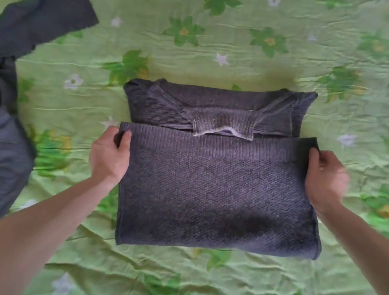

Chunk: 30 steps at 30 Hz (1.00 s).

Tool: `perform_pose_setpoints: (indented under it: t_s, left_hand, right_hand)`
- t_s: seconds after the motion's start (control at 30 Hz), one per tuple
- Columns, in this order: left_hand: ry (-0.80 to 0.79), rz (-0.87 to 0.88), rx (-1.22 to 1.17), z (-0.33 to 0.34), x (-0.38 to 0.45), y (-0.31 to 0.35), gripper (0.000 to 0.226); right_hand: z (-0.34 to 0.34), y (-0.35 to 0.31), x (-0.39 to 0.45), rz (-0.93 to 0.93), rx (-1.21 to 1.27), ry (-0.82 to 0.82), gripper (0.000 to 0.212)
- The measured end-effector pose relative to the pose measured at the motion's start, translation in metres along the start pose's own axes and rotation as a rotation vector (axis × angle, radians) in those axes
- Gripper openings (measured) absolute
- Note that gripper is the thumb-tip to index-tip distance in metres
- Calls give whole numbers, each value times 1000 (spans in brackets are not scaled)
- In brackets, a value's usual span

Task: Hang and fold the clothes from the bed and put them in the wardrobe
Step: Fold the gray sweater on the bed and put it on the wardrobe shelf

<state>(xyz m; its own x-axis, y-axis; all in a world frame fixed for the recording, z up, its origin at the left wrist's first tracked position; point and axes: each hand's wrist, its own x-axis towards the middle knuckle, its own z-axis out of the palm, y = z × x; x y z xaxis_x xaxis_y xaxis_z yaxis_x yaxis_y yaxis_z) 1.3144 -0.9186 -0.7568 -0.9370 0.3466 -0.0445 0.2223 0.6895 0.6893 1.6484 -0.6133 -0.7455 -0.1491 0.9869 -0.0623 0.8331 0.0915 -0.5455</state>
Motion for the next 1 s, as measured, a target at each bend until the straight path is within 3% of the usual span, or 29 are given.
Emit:
perform_pose_setpoints:
  t_s: [0.17,0.27,0.33,0.4,0.5,0.57,0.7,0.9,1.0]
  left_hand:
    - [-10,-85,39,9,-5,4,26]
    - [27,-65,68,11,-25,14,42]
    - [92,117,235,6,-47,16,43]
    - [46,474,391,-2,-74,13,29]
    - [-237,897,479,-13,-115,-5,28]
    - [-412,980,535,-19,-135,-19,41]
    - [-605,911,652,-37,-152,-36,73]
    - [-676,841,738,-53,-150,-31,109]
    - [-609,830,756,-57,-152,-26,105]
  right_hand:
    - [3,-3,-2,-16,-75,-40,37]
    - [-5,4,-11,-229,-125,8,40]
    - [-15,11,-24,-465,-162,42,41]
    - [-27,20,-39,-724,-196,24,38]
    - [-41,43,-71,-1087,-247,-107,41]
    - [-46,61,-89,-1217,-329,-290,53]
    - [-42,86,-108,-1186,-663,-516,77]
    - [-41,87,-117,-1123,-656,-508,87]
    - [-49,83,-124,-1024,-635,-464,97]
